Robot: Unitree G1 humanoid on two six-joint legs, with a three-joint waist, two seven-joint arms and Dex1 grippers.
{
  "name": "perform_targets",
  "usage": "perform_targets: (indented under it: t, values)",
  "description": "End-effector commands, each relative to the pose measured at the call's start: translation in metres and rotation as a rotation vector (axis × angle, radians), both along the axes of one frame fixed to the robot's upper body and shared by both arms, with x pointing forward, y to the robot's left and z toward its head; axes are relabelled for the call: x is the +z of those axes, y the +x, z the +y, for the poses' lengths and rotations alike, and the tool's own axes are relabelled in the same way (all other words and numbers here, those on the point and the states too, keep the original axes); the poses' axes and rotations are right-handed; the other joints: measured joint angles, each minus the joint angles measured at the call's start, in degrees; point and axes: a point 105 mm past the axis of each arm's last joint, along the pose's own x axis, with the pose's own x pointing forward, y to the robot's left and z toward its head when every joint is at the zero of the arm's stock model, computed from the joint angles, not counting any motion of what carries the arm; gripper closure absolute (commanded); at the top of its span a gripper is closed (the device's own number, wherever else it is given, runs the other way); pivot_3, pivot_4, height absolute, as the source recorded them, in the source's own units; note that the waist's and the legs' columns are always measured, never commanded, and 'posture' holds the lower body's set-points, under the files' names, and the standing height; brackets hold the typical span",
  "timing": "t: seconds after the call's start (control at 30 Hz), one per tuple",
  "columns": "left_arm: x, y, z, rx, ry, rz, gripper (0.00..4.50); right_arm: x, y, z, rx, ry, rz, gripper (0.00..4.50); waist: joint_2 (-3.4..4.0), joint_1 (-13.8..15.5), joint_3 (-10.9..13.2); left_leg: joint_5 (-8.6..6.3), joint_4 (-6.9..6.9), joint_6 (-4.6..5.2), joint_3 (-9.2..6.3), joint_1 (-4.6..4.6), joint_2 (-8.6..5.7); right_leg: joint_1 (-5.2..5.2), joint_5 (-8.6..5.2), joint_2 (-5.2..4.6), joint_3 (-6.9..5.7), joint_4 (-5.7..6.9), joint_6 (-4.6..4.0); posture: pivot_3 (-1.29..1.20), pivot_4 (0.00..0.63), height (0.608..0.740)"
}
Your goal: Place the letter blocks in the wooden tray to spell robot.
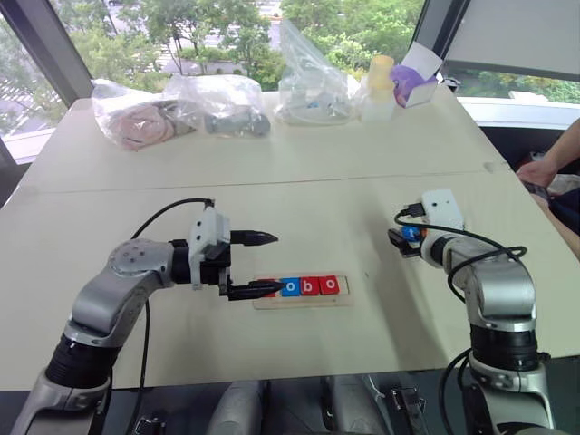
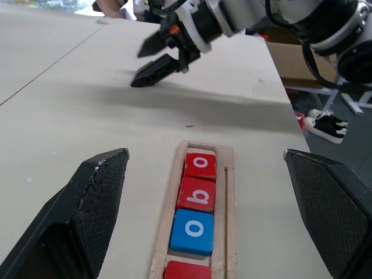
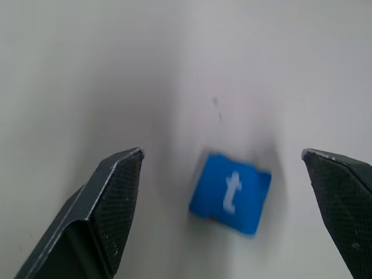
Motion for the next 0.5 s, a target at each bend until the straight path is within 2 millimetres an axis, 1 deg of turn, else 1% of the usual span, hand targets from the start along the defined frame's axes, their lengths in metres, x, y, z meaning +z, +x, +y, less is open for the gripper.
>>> perform_targets:
  t: [0.03, 0.17, 0.27, 0.4, 0.43, 0.5]
  values:
    - [0.005, 0.0, -0.003, -0.015, -0.005, -0.034, 0.0, 0.005, -0.008, -0.007, -0.086, 0.024, -0.019, 0.05, 0.0, -0.01, 0.0, 0.0, 0.0, 0.0, 0.0, 0.0, 0.0, 0.0, 0.0, 0.0, -0.01, 0.0, 0.0, 0.0, 0.15, 0.74]
    - [0.006, 0.002, -0.004, -0.018, -0.005, -0.038, 0.0, -0.004, -0.008, -0.005, -0.13, 0.107, 0.014, 0.05, 0.0, -0.09, -0.01, 0.0, 0.01, 0.0, 0.01, 0.01, 0.0, 0.0, 0.0, 0.01, -0.01, 0.01, 0.0, 0.0, 0.15, 0.74]
    - [0.006, 0.003, -0.004, -0.018, -0.004, -0.042, 0.0, -0.008, -0.004, -0.002, -0.148, 0.164, 0.026, 0.05, 0.0, -0.24, -0.01, 0.0, 0.01, 0.01, 0.02, 0.02, 0.01, 0.01, 0.0, 0.03, -0.01, 0.02, 0.01, 0.0, 0.15, 0.74]
    - [0.006, 0.004, -0.005, -0.016, -0.005, -0.044, 0.0, -0.008, 0.004, 0.002, -0.149, 0.19, 0.022, 0.05, 0.01, -0.3, -0.01, 0.01, 0.03, 0.01, 0.03, 0.04, 0.01, 0.03, 0.02, 0.04, -0.01, 0.02, -0.01, 0.0, 0.15, 0.74]
    - [0.006, 0.004, -0.005, -0.016, -0.005, -0.045, 0.0, -0.008, 0.005, 0.003, -0.151, 0.194, 0.02, 0.29, 0.01, -0.31, -0.01, 0.01, 0.03, 0.01, 0.03, 0.04, 0.02, 0.03, 0.02, 0.04, -0.02, 0.03, -0.01, 0.0, 0.15, 0.74]
    - [0.006, 0.004, -0.005, -0.014, -0.005, -0.045, 0.0, -0.008, 0.008, 0.004, -0.153, 0.197, 0.019, 0.93, 0.01, -0.39, -0.01, 0.01, 0.03, 0.01, 0.04, 0.05, 0.02, 0.03, 0.02, 0.04, -0.01, 0.03, -0.01, 0.0, 0.15, 0.74]
